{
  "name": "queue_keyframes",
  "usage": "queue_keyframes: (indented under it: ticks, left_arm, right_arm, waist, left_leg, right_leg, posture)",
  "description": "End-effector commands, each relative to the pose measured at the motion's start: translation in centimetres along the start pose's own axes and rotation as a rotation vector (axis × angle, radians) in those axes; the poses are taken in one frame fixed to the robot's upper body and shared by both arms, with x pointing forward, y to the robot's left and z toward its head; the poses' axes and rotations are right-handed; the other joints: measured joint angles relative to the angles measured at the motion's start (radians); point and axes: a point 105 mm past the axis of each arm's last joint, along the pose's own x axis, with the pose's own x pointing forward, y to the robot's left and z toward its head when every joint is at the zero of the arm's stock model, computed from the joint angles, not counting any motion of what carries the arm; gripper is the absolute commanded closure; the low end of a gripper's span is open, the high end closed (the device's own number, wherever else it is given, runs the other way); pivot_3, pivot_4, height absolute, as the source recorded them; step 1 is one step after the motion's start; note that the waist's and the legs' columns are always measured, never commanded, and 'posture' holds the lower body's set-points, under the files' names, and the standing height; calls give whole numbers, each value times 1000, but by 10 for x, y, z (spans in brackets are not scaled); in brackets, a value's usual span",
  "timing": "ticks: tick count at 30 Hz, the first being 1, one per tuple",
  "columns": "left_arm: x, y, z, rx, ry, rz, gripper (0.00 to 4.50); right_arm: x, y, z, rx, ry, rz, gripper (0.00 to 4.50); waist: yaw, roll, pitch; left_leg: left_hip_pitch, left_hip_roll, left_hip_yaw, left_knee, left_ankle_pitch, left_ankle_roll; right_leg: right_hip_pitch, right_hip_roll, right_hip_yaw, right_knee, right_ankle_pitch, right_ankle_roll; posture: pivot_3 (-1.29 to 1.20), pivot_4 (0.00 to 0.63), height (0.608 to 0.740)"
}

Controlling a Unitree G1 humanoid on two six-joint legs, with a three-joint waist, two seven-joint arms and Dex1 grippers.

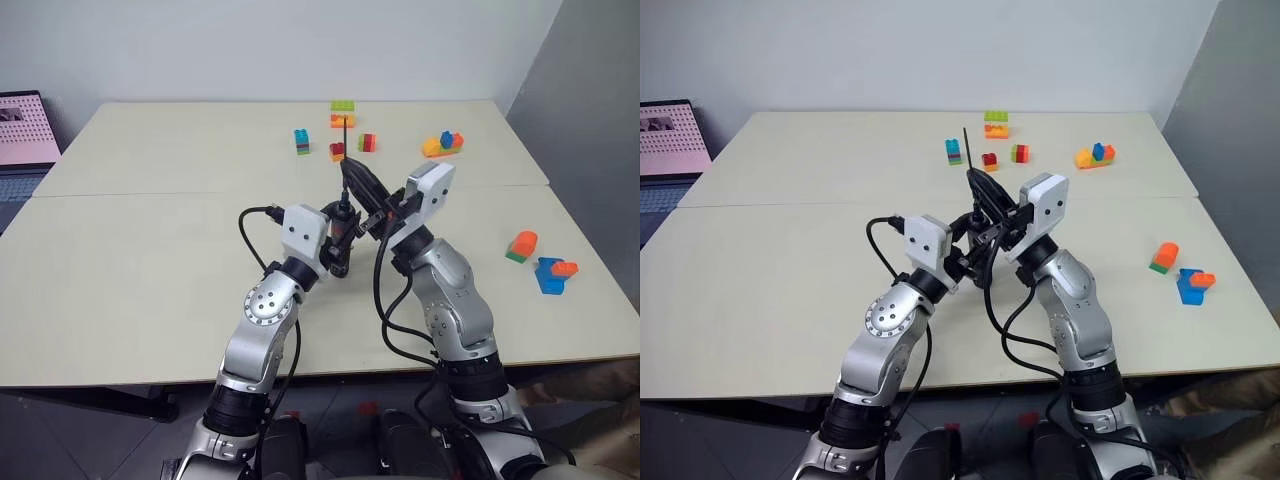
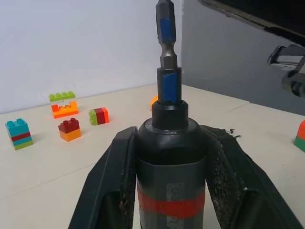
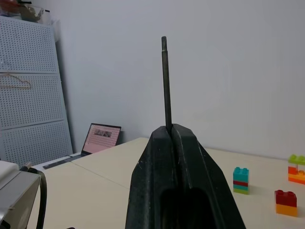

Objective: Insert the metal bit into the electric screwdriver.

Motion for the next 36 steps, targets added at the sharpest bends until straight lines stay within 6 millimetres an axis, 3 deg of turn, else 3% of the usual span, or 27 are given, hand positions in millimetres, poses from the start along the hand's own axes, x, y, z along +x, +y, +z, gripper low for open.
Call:
queue_keyframes:
  ticks: [1, 14, 20, 36]
  left_arm:
    - [-2, 4, -4, 11, 27, 10, 2864]
    - [-1, 9, -4, 2, 30, 35, 2864]
    - [-2, 5, -4, 14, 32, 12, 2864]
    - [-5, 3, -7, 45, 34, -10, 2864]
  right_arm:
    - [0, 2, 1, -3, -16, 8, 4500]
    - [-12, 3, -8, 4, 30, 10, 4500]
    - [-13, 5, -3, 0, 75, 41, 4500]
    - [-17, -12, 17, 18, 286, 111, 4500]
  waist:
    - [0, 0, 0]
    - [-1, 0, 0]
    - [-2, 0, 0]
    - [-2, 0, 0]
  left_leg:
    - [0, 0, 0, 0, 0, 0]
    - [1, 0, 0, 0, 0, 0]
    - [1, 0, 0, 0, 0, 0]
    - [1, 0, 0, 0, 0, 0]
  right_leg:
    - [0, 0, 0, 0, 0, 0]
    - [1, 0, 0, 0, 0, 0]
    - [1, 0, 0, 0, 0, 0]
    - [0, 0, 0, -1, 0, -1]
  posture:
    - [0, 150, 740]
    - [0, 150, 740]
    - [0, 150, 740]
    - [0, 150, 740]
